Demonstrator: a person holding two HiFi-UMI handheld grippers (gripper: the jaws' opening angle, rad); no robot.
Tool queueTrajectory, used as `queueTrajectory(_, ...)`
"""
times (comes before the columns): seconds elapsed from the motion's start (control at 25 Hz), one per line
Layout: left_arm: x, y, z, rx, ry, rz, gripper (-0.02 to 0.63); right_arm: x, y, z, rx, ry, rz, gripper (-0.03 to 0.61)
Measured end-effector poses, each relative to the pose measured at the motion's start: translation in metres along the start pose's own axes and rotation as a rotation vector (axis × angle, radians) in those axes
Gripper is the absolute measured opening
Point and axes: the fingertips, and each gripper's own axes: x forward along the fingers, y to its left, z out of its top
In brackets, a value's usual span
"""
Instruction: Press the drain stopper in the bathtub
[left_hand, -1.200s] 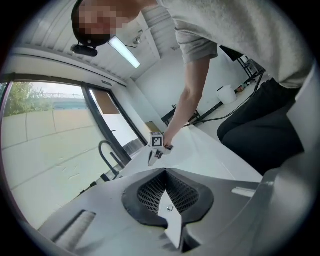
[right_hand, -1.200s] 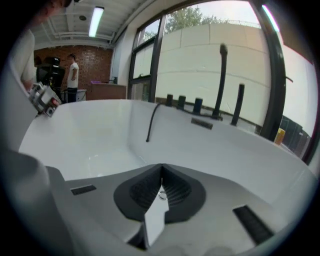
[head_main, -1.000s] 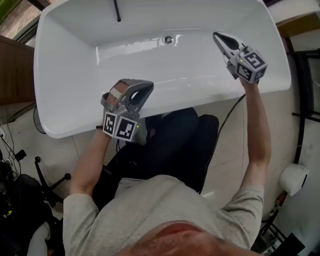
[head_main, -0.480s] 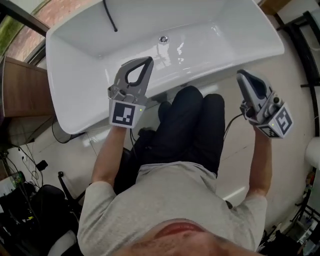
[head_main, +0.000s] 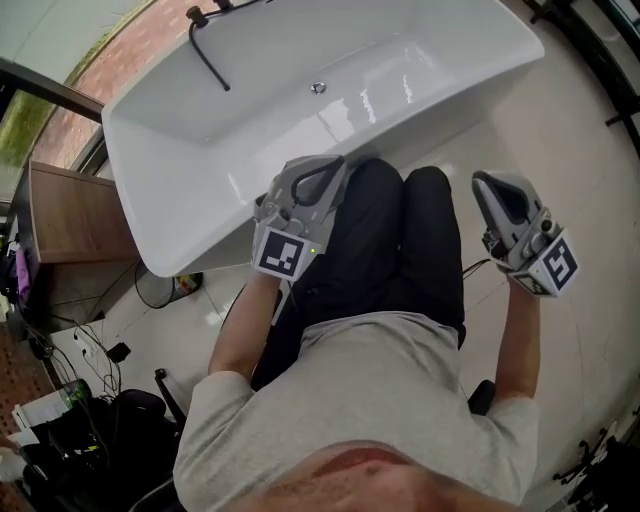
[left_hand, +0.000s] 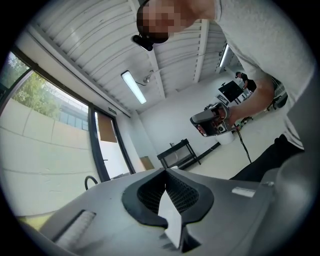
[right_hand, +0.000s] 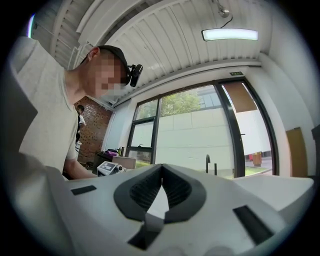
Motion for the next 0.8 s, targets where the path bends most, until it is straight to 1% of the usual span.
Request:
queueTrajectory(0.16, -0.012, -0.009, 0.000, -0.002, 0.020, -0.006, 0.009, -0.020, 0.011, -0.011, 0.044, 0.003, -0.033, 0.000)
queueTrajectory(0.24, -0.023, -0.007, 0.002, 0.000, 0.032, 0.016, 0.009, -0.026, 0.019, -0.016, 0.059, 0.012, -0.029, 0.000)
queueTrajectory(0.36, -0.043, -0.008, 0.005, -0.025, 0.044, 0.060, 0.009, -0.034, 0.030, -0.027, 0.097, 0.027, -0.022, 0.000)
queueTrajectory(0.48, -0.059, -0.013, 0.007, -0.020, 0.049, 0.075, 0.009, -0.036, 0.042, -0.039, 0.124, 0.025, -0.020, 0.000)
queueTrajectory(0.56, -0.069, -0.015, 0.013, -0.017, 0.029, 0.079, 0.009, -0.032, 0.055, -0.040, 0.128, 0.007, -0.016, 0.000)
queueTrajectory(0.68, -0.079, -0.023, 0.026, -0.034, -0.018, 0.070, 0.009, -0.027, 0.084, -0.031, 0.121, -0.020, 0.001, 0.000)
queueTrajectory(0.8, -0.082, -0.037, 0.049, -0.056, -0.097, 0.033, 0.009, -0.025, 0.110, -0.019, 0.073, -0.024, 0.037, 0.000)
